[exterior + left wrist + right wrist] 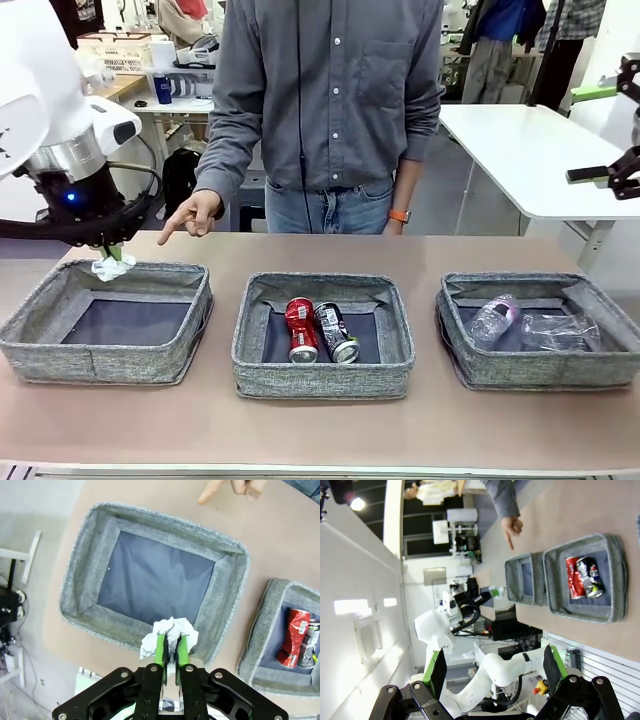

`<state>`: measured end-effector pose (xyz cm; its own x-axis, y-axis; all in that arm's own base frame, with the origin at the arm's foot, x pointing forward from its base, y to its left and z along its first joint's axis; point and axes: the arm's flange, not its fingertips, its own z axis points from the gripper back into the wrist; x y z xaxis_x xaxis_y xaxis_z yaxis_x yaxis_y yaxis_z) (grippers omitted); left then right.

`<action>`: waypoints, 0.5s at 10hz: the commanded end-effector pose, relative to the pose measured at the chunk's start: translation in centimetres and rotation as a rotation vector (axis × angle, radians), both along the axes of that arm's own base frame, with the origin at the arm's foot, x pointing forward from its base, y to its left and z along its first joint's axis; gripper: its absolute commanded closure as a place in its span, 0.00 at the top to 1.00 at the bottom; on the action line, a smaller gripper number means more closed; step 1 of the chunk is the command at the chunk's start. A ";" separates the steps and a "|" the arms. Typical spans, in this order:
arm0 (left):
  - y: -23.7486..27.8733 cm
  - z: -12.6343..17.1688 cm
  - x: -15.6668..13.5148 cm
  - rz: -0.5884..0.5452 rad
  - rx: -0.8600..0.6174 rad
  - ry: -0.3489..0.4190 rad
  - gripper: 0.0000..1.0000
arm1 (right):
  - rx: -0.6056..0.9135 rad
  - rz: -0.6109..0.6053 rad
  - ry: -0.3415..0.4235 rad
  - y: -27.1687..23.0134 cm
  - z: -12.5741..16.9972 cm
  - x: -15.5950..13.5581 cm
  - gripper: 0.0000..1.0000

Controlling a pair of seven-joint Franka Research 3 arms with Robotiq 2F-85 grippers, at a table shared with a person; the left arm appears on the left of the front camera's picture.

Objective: Sort the waste into the appropriate baskets.
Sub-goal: Place the picked waste into the Fabric basket indicated by the person.

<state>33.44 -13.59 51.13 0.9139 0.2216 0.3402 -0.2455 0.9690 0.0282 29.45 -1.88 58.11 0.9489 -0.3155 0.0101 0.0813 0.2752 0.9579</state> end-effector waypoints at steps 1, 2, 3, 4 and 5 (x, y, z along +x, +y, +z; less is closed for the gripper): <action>-0.1 0.5 0.1 -0.038 0.003 0.009 0.61 | 0.012 -0.014 -0.014 0.2 0.1 0.3 1.00; -0.2 0.6 0.2 -0.039 0.007 0.004 1.00 | 0.012 -0.014 -0.014 0.2 0.1 0.3 1.00; 0.0 0.6 0.2 -0.043 0.007 0.003 0.65 | 0.012 -0.014 -0.014 0.2 0.1 0.3 1.00; 0.2 0.6 0.2 -0.043 0.007 0.001 1.00 | 0.012 -0.014 -0.014 0.2 0.1 0.3 1.00; 0.2 0.7 0.2 -0.039 -0.002 0.001 1.00 | 0.012 -0.014 -0.014 0.2 0.1 0.3 1.00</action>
